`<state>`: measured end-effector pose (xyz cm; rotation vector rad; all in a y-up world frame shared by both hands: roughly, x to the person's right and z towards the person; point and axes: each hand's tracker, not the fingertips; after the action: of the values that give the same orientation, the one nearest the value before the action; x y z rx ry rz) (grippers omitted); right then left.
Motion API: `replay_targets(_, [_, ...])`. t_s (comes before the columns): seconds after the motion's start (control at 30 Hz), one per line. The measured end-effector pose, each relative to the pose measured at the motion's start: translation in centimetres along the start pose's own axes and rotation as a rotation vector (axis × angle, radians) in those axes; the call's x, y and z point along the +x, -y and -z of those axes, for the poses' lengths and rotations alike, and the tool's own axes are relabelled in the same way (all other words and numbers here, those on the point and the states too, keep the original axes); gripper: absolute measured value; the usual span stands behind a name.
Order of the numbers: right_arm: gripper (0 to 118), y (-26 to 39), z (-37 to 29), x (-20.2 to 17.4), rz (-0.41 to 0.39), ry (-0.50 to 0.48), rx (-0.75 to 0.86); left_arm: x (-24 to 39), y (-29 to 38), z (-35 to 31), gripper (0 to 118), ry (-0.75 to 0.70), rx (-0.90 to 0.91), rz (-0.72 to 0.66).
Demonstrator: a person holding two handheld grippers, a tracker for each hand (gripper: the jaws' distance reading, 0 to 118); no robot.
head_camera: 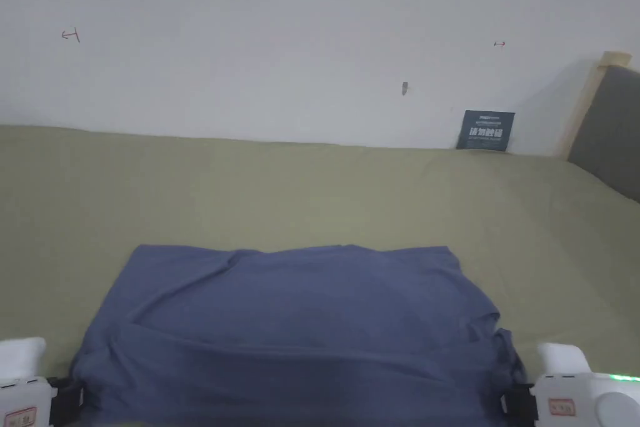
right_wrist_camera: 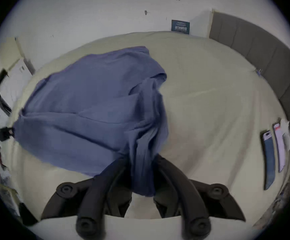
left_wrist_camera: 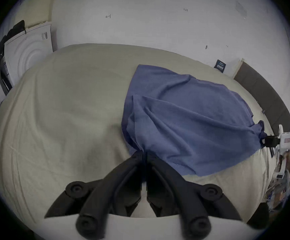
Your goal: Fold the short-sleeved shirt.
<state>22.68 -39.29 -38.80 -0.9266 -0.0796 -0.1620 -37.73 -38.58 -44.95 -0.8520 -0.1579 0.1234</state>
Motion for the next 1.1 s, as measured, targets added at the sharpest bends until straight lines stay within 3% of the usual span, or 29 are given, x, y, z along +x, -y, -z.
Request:
replay_targets(0.03, [19, 0.2, -0.5, -0.5, -0.048, 0.048, 0.009, 0.5, 0.0, -0.5, 4, 0.004, 0.001, -0.004])
replay_targets(0.13, [19, 0.6, -2.4, -1.3, -0.125, 0.033, 0.045, 0.8, -0.1, -1.6, 4, 0.003, 0.02, 0.012])
replay_targets(0.6, [19, 1.2, -8.1, 0.2, -0.063, -0.047, 0.09, -0.3, 0.9, -6.9, 4, 0.078, 0.024, -0.011])
replay_targets(1.1, [19, 8.1, -10.0, 2.3, -0.056, -0.038, -0.022, -1.6, 9.1, -8.7, 4, 0.105, -0.078, -0.034])
